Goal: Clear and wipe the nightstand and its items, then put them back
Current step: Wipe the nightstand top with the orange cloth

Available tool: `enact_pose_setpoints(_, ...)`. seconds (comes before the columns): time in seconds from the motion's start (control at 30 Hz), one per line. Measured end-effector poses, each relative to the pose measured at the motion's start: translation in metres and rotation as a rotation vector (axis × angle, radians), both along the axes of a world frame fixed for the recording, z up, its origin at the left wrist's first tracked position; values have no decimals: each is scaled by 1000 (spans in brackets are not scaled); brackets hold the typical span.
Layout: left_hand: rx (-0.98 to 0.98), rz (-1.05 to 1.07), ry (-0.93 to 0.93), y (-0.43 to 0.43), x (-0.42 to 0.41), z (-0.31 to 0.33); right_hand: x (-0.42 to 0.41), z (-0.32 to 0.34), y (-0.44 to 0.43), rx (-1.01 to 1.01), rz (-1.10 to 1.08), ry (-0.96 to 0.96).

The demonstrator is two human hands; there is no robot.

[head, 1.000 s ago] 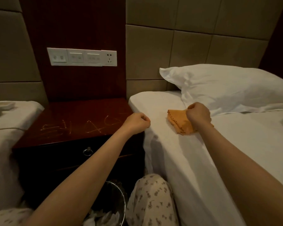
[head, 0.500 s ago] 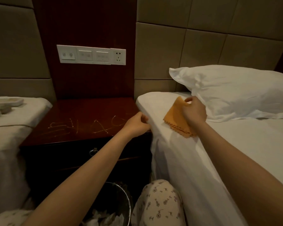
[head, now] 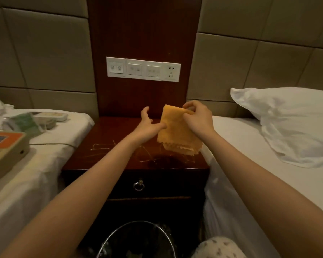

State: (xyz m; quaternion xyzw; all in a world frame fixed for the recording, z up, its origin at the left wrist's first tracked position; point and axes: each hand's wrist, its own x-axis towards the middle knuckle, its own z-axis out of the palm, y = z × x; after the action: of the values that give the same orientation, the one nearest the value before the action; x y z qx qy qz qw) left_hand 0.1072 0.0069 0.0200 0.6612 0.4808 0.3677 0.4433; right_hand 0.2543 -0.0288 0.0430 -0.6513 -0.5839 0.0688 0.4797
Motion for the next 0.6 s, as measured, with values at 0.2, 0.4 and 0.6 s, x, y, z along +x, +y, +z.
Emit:
enact_pose_setpoints(0.2, -79, 38, -70, 37, -33, -15, -35, -8, 49, -9, 163, 11)
enact_pose_setpoints(0.4, -59, 100, -53, 88, -69, -27, -54, -18, 104, -48, 256, 45)
enact_pose_setpoints(0.6, 37, 182, 19, 150, -91, -32, -78, -35, 173, -49, 246, -58)
